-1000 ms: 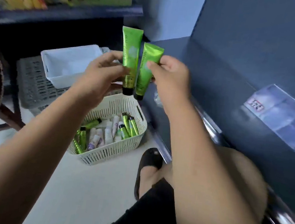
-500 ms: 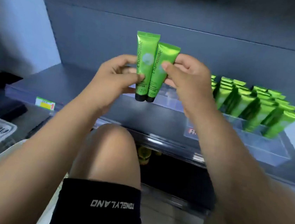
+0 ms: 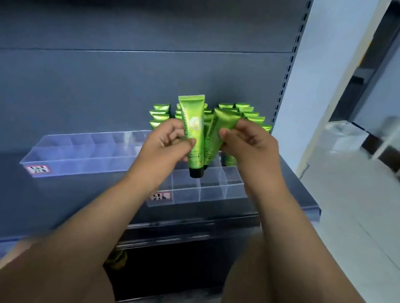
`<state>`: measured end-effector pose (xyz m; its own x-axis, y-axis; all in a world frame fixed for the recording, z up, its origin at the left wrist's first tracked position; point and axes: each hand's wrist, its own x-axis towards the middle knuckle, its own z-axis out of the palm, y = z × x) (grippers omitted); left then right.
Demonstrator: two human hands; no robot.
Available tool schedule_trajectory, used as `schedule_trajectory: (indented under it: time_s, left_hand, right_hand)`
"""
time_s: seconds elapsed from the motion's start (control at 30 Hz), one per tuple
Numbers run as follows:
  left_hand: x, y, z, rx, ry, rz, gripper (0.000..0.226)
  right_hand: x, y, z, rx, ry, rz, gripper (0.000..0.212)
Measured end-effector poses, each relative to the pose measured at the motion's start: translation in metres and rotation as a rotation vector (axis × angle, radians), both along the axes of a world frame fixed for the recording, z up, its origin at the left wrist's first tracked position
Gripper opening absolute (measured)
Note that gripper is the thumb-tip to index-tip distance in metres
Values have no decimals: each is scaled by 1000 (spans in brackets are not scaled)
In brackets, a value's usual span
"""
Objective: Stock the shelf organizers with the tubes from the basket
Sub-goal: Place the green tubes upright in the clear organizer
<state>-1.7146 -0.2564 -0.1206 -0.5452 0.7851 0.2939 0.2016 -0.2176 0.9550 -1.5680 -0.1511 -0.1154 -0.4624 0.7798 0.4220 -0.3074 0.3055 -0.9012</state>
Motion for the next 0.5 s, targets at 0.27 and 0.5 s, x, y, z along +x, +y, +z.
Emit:
schedule_trajectory:
  time_s: [0.27,0.5]
  left_hand:
    - [-23,41,-10,3,104,19,29]
    - [-44,37,-18,31,147,74,25]
  right_hand:
    - [-29,39,-7,151,-79,-142,18]
    - [-51,52,-10,244,-88,-139,40]
